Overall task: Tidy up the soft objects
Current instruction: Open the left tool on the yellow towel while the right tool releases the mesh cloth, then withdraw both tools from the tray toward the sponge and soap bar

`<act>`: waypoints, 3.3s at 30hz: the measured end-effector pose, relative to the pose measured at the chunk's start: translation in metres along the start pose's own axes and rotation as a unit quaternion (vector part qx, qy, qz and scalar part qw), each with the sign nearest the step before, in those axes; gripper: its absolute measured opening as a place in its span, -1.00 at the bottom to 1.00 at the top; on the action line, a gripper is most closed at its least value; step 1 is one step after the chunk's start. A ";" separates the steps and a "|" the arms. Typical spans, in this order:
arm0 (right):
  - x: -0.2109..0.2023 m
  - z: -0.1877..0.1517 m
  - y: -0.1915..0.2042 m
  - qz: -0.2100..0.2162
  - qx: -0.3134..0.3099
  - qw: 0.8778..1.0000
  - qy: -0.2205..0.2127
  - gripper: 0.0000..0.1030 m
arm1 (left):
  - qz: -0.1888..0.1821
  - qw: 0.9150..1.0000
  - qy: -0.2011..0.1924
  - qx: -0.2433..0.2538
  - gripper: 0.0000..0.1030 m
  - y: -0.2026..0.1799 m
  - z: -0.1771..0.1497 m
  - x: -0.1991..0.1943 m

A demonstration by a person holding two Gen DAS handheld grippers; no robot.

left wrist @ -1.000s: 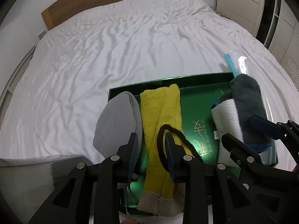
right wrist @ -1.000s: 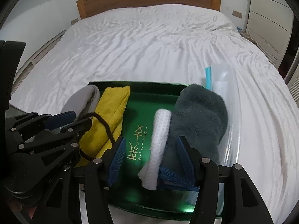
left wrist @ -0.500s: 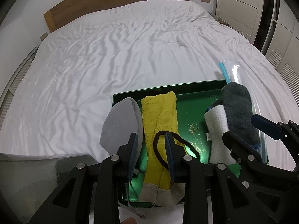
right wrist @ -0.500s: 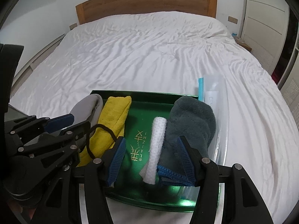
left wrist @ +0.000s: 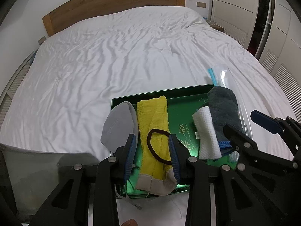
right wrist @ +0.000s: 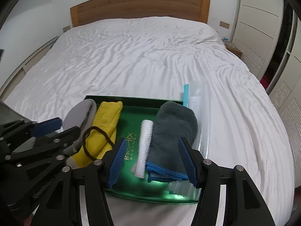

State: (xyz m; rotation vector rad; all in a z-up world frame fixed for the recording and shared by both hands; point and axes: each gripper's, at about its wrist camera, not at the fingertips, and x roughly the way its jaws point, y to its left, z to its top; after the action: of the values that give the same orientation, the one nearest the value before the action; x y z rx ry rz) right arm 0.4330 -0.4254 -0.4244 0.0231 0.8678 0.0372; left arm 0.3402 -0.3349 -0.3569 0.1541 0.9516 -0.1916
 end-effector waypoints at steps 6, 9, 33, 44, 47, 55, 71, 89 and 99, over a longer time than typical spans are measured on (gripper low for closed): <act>0.013 -0.004 -0.004 -0.010 0.004 1.000 0.010 0.11 | -0.003 1.000 -0.006 -0.002 -0.40 0.000 -0.001 0.000; 0.023 -0.006 -0.007 -0.012 0.005 1.000 0.014 0.11 | 0.000 1.000 -0.007 -0.003 -0.40 0.000 -0.001 0.000; 0.067 -0.003 -0.012 -0.006 -0.005 0.999 0.034 0.11 | 0.012 1.000 -0.006 -0.017 -0.40 0.011 0.004 0.007; 0.073 -0.001 0.006 -0.018 -0.025 0.999 0.032 0.19 | 0.009 1.000 -0.007 -0.021 -0.39 0.017 0.002 0.004; 0.076 -0.001 0.012 -0.018 -0.029 0.999 0.033 0.23 | 0.009 1.000 -0.008 -0.021 -0.39 0.018 0.001 0.003; 0.069 0.000 0.016 -0.015 -0.031 0.999 0.030 0.23 | 0.001 1.000 -0.013 -0.019 -0.39 0.020 -0.004 -0.010; -0.020 -0.024 0.022 -0.029 -0.039 0.999 0.000 0.22 | -0.062 0.997 -0.032 -0.030 -0.39 0.012 -0.048 -0.086; -0.165 -0.126 0.126 0.051 -0.027 0.998 0.040 0.22 | 0.009 0.996 0.094 0.004 -0.39 0.183 -0.247 -0.158; -0.172 -0.163 0.234 0.102 -0.046 0.992 0.064 0.22 | 0.043 0.980 0.186 -0.052 -0.37 0.307 -0.348 -0.136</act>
State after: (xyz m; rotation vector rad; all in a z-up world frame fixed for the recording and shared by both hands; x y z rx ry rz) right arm 0.1923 -0.1984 -0.3902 0.0227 0.9888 0.2721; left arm 0.0578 0.0516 -0.4301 0.1363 1.3215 -0.0320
